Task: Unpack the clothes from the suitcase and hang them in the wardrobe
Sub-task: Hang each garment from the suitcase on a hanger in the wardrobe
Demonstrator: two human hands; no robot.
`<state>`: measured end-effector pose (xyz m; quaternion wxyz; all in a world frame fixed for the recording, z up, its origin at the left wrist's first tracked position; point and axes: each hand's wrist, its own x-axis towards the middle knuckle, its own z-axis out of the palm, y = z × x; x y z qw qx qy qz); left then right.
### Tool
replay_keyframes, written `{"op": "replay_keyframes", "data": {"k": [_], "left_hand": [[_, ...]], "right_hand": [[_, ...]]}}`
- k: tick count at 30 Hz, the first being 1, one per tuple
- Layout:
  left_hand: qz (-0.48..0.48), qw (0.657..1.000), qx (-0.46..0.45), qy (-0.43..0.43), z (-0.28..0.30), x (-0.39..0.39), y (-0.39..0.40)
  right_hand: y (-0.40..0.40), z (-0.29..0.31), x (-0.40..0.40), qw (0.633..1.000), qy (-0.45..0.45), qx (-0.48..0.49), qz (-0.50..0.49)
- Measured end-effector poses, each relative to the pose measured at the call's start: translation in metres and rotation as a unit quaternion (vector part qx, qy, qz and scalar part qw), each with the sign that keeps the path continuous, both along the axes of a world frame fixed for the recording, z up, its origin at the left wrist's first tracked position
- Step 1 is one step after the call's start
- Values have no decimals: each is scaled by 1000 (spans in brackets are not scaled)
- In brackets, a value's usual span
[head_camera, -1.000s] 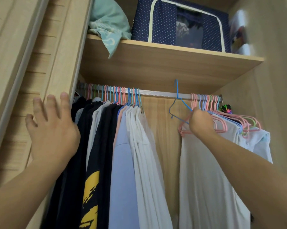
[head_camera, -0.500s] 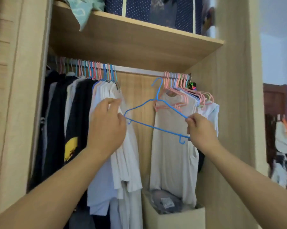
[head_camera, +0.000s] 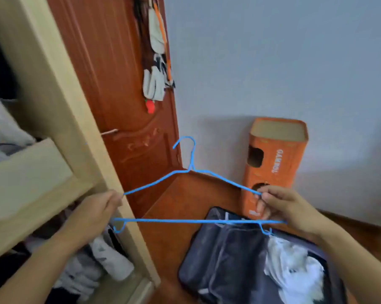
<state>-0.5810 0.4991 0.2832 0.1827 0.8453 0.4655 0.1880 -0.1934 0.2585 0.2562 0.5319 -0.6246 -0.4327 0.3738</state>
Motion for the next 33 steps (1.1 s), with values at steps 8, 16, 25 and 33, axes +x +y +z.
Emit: {"op": "replay_keyframes", "data": {"k": [8, 16, 25, 33], "left_hand": [[-223, 927, -298, 46, -163, 248, -180], [-275, 899, -267, 212, -268, 419, -225], [-345, 809, -305, 366, -484, 516, -211], [-413, 774, -124, 464, -737, 675, -214]], "right_hand": [[-212, -150, 153, 954, -78, -289, 8], [-246, -233, 211, 899, 50, -323, -291], [-261, -384, 317, 752, 41, -407, -517], [-239, -598, 424, 770, 21, -421, -479]]}}
